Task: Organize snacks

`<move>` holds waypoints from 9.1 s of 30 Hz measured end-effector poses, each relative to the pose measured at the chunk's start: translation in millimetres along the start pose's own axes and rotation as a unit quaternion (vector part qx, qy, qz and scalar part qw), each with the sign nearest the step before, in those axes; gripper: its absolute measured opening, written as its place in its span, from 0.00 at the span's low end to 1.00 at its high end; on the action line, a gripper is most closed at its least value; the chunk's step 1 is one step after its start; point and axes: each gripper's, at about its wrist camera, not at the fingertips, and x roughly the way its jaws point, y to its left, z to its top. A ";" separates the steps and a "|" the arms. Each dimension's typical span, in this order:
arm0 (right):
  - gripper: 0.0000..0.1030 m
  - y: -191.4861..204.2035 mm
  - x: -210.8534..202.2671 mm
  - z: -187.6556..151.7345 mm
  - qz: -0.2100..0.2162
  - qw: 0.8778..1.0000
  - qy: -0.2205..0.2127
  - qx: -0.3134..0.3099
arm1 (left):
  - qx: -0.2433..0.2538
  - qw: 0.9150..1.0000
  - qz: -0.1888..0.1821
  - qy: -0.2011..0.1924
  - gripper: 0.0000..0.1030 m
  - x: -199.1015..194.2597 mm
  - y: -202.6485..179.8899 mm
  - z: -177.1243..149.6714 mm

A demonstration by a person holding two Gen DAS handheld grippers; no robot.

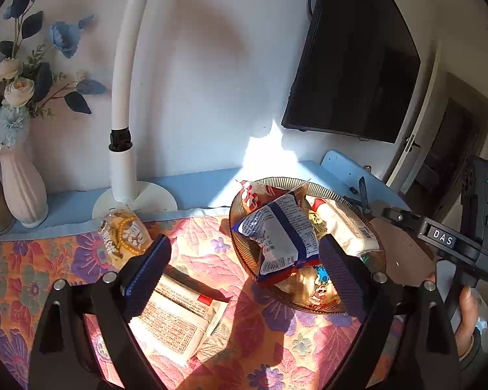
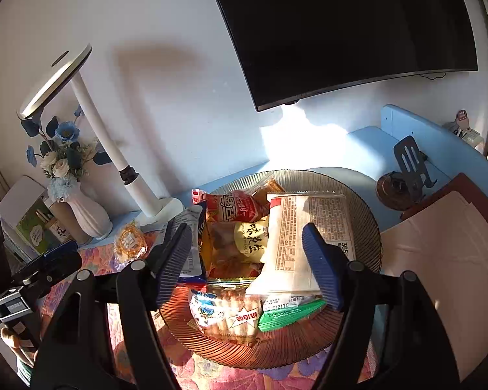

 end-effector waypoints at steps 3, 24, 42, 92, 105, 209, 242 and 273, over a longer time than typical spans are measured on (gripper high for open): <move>0.70 24.1 -16.9 -21.1 0.008 1.000 -0.002 -0.017 | -0.017 0.999 0.023 -0.015 0.88 -37.1 18.2 -15.1; 0.97 167.5 19.2 -164.5 -0.006 0.967 0.039 -0.251 | -0.131 0.958 0.254 0.039 0.89 -88.6 132.0 -155.0; 0.97 151.7 46.0 -161.5 0.012 0.971 0.091 -0.219 | -0.094 0.953 0.284 0.048 0.89 -75.8 122.1 -152.7; 0.86 202.4 150.5 -127.7 0.025 0.958 0.183 -0.219 | -0.191 0.966 0.033 0.173 0.56 105.4 200.4 -9.7; 0.87 136.3 44.6 -170.6 -0.042 0.967 0.215 -0.127 | -0.050 0.980 0.032 0.189 0.56 -41.4 135.7 -91.5; 0.89 -62.6 -15.7 32.2 0.078 0.994 0.057 0.048 | 0.124 0.992 0.009 -0.016 0.86 7.2 -98.8 -2.9; 0.97 153.2 35.0 -156.3 -0.041 0.979 0.074 -0.184 | -0.085 0.962 0.255 0.055 0.95 -61.7 94.2 -152.5; 0.97 147.1 44.0 -157.7 -0.033 0.979 0.108 -0.170 | -0.058 0.955 0.281 0.079 0.95 -49.7 86.2 -156.4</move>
